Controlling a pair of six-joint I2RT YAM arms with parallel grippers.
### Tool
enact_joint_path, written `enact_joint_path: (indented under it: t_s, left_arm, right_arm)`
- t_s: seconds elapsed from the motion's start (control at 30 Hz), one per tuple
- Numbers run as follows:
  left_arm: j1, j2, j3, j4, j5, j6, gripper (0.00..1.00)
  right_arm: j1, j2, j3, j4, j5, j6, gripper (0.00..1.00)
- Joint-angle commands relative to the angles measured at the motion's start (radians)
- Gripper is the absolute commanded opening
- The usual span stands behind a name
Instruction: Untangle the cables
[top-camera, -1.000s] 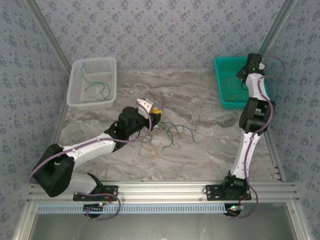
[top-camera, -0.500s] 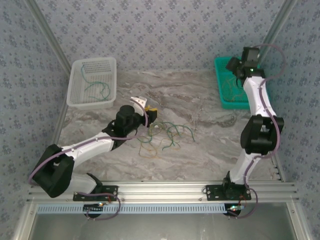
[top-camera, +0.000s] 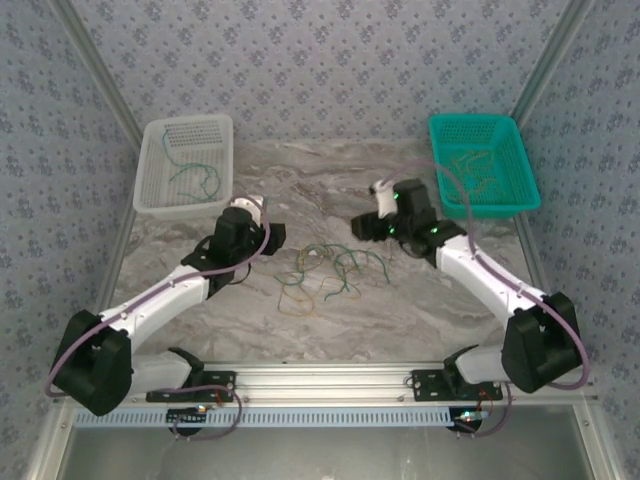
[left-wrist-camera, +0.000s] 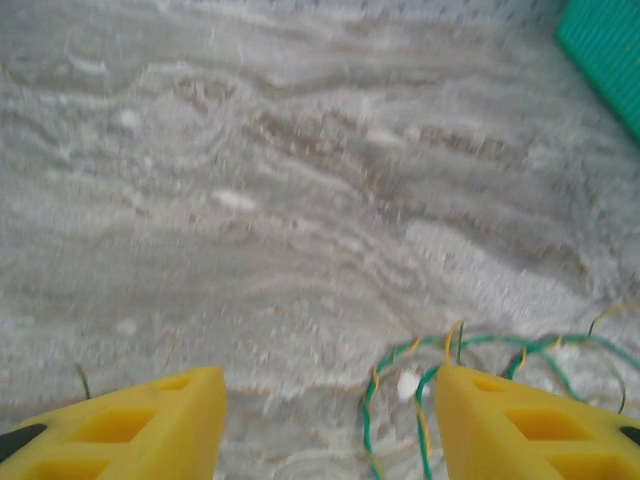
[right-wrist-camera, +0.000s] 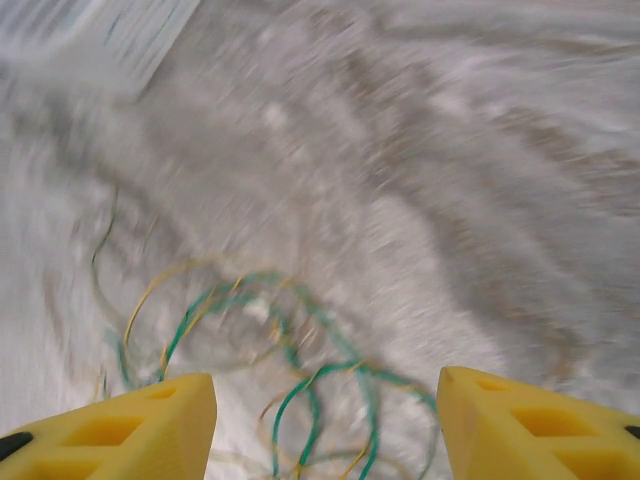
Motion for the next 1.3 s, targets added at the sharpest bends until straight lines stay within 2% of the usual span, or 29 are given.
enact_joint_path:
  t_s: [0.0, 0.1, 0.17, 0.3, 0.43, 0.53, 0.73, 0.9, 1.07, 1.13, 1.27]
  left_arm:
    - [-0.011, -0.005, 0.029, -0.122, 0.075, 0.017, 0.59]
    - [-0.058, 0.046, 0.035, -0.110, 0.102, 0.037, 0.67]
    - [-0.088, 0.095, 0.057, -0.096, 0.110, 0.043, 0.69]
    - [-0.112, 0.203, 0.108, -0.044, 0.104, 0.036, 0.69]
    - [-0.112, 0.315, 0.169, -0.024, 0.109, 0.039, 0.66]
    - [-0.113, 0.376, 0.205, -0.017, 0.124, 0.044, 0.59]
    - [-0.114, 0.428, 0.210, 0.016, 0.123, 0.034, 0.31]
    - [-0.113, 0.419, 0.215, 0.005, 0.111, 0.038, 0.14]
    - [-0.113, 0.358, 0.218, -0.022, 0.075, 0.068, 0.06]
    - [-0.113, 0.326, 0.218, -0.031, 0.071, 0.081, 0.00]
    - [-0.114, 0.271, 0.217, -0.051, 0.052, 0.092, 0.00]
  right_arm:
    - [0.119, -0.039, -0.080, 0.055, 0.046, -0.192, 0.61]
    - [0.157, -0.101, -0.233, 0.217, 0.064, -0.219, 0.60]
    - [0.154, -0.139, -0.344, 0.374, 0.060, -0.204, 0.59]
    - [0.163, -0.163, -0.485, 0.592, 0.168, -0.193, 0.59]
    - [0.167, -0.173, -0.518, 0.631, 0.265, -0.177, 0.58]
    - [0.171, -0.191, -0.532, 0.640, 0.308, -0.169, 0.58]
    - [0.174, -0.223, -0.533, 0.630, 0.386, -0.170, 0.58]
    - [0.172, -0.233, -0.528, 0.615, 0.407, -0.157, 0.59]
    - [0.173, -0.231, -0.521, 0.604, 0.420, -0.149, 0.59]
    - [0.173, -0.234, -0.521, 0.602, 0.431, -0.148, 0.60]
    - [0.173, -0.243, -0.524, 0.602, 0.460, -0.145, 0.59]
